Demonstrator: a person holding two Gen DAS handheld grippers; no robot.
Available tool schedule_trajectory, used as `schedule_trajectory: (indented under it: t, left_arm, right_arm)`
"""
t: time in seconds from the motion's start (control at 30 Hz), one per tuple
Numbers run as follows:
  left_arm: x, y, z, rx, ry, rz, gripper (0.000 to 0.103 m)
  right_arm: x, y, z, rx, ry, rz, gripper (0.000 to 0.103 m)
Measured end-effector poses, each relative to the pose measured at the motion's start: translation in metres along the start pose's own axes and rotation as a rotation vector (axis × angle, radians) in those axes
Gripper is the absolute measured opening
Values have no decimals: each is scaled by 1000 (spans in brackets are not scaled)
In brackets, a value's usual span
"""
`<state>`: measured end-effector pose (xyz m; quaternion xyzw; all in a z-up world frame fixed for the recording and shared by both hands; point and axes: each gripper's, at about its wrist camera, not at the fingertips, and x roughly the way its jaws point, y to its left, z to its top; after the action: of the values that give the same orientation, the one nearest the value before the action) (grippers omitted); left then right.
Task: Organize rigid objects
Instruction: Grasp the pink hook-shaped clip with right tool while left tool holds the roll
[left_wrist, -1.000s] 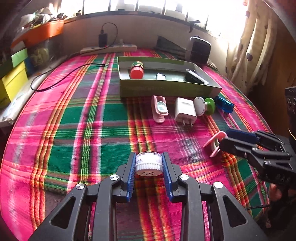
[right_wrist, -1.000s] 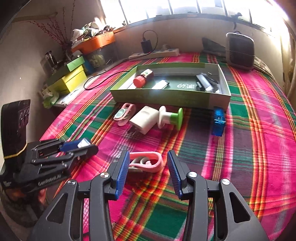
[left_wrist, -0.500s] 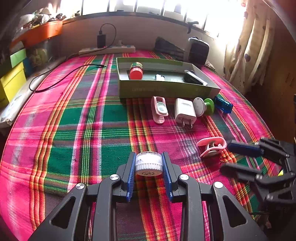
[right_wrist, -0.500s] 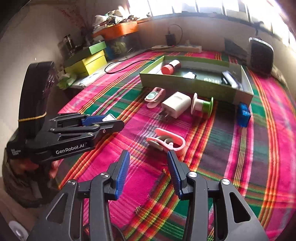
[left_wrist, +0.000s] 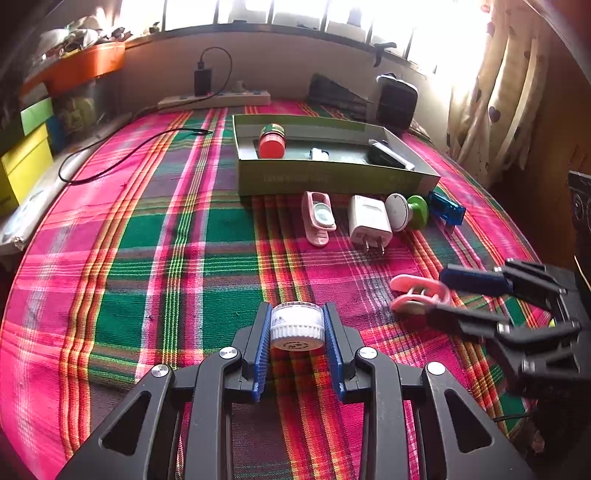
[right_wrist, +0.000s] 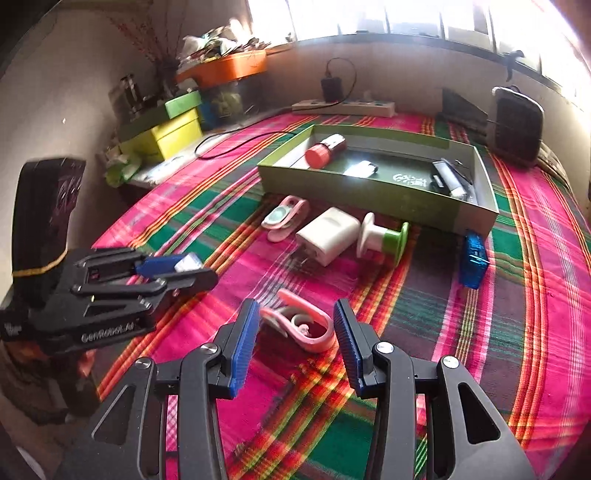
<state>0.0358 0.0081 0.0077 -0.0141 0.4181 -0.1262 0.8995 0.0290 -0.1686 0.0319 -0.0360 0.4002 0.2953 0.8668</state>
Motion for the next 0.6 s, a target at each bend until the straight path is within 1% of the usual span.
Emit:
schedule_trajectory:
  t: [0.13, 0.2, 0.27, 0.37, 0.47, 0.53, 0.6]
  left_arm:
    - [0, 1, -1, 0, 1, 3, 27]
    - [-1, 2, -2, -1, 1, 2, 27]
    - [-1, 1, -2, 1, 0, 5, 27]
    - [-1, 2, -2, -4, -2, 1, 27]
    - [-2, 3, -2, -10, -6, -3, 27]
    - [-2, 3, -3, -8, -7, 3, 27]
    - [-2, 1, -3, -3, -6, 11, 27]
  right_arm:
    - [2, 12, -7, -45, 25, 21, 43]
    - [5, 15, -7, -67, 26, 4, 43]
    - [8, 15, -4, -64, 28, -22, 43]
    - [14, 15, -1, -57, 45, -36, 43]
    - [20, 20, 0, -77, 69, -74, 43]
    - [23, 22, 1, -88, 80, -119, 43]
    - [24, 24, 2, -95, 83, -133, 43]
